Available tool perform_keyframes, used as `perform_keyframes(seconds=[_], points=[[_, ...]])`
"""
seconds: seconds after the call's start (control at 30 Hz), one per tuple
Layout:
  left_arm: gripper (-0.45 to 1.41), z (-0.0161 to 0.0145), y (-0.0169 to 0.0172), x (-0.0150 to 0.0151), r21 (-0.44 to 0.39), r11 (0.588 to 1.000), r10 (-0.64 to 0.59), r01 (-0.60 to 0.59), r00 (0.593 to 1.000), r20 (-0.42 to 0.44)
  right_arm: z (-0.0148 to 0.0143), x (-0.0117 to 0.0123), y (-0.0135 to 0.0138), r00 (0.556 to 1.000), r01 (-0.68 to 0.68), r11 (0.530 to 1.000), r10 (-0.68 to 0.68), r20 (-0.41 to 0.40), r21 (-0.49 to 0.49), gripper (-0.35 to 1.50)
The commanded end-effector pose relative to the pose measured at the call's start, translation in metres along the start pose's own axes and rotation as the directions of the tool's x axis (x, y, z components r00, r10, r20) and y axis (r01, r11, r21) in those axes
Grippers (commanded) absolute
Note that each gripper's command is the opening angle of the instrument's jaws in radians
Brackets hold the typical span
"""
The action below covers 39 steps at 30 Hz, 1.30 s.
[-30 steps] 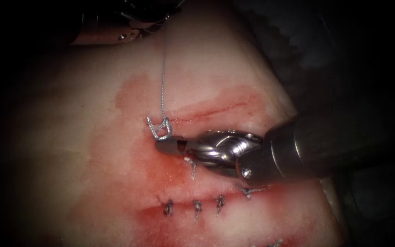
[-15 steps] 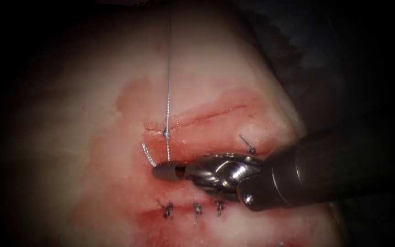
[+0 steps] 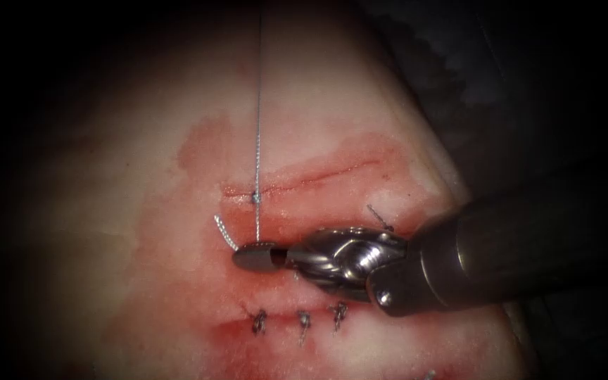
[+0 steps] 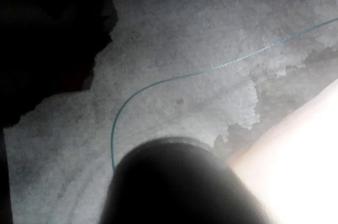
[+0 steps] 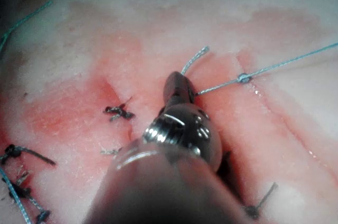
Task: Wound Closure
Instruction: Tighten the knot by pulling down with the right grasper and up with the left tool
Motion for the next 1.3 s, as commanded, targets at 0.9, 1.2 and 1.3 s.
perform_keyframes(seconds=[0.9, 1.2, 1.3], points=[[-0.45, 0.0011, 0.0054, 0.0013, -0.093, 0.995, -0.034, 0.024, 0.993, -0.115, 0.0004, 0.0013, 0.0014, 1.0, 0.021, 0.999, -0.021, 0.015, -0.043, -0.35], [-0.45, 0.0012, 0.0068, 0.0016, -0.102, 0.994, -0.045, 0.033, 0.991, -0.124, 0.0007, 0.0024, 0.0019, 0.999, 0.039, 0.997, -0.039, -0.004, -0.063, -0.35], [-0.45, 0.0012, 0.0071, 0.0018, -0.103, 0.994, -0.047, 0.034, 0.991, -0.124, 0.0008, 0.0028, 0.0018, 0.999, 0.053, 0.996, -0.054, -0.01, -0.07, -0.35]])
